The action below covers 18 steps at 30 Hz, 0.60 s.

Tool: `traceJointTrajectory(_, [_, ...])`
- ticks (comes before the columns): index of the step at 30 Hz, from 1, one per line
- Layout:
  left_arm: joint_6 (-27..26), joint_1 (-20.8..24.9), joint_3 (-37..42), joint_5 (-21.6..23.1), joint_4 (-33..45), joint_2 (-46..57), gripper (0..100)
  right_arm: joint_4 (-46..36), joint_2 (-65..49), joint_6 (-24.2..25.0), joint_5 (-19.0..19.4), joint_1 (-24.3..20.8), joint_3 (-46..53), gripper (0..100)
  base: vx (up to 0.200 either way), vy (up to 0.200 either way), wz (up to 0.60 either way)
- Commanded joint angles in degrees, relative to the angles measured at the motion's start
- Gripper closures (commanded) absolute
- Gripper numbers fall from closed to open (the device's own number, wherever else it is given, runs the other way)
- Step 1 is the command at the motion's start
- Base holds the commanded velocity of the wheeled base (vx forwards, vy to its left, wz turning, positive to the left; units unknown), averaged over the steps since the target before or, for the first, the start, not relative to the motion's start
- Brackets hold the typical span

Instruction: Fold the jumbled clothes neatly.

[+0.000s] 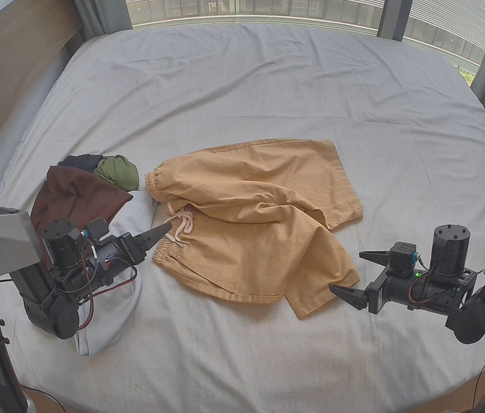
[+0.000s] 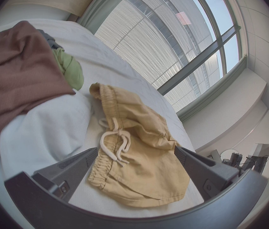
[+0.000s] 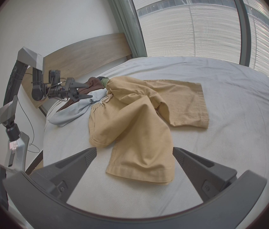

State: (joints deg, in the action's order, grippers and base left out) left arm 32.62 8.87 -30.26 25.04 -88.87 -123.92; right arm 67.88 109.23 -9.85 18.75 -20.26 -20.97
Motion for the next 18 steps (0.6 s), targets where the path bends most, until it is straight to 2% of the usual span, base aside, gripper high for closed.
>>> traceJointTrajectory(1, [-0.28, 0.00, 0.46, -0.08, 0.01, -3.26, 0, 0.15, -2.00, 0.45, 0.06, 0.75, 0.23, 0, 0.000, 0.000, 0.00])
traceJointTrajectory(10, [1.92, -0.35, 0.29, -0.34, 0.19, -6.16, 0, 2.52, -1.47, 2.20, 0.15, 0.13, 0.49, 0, 0.000, 0.000, 0.00])
traceJointTrajectory(18, [3.24, -0.17, -1.21, -2.28, 0.19, -9.06, 0, 2.52, -1.83, 2.20, 0.15, 0.13, 0.93, 0, 0.000, 0.000, 0.00])
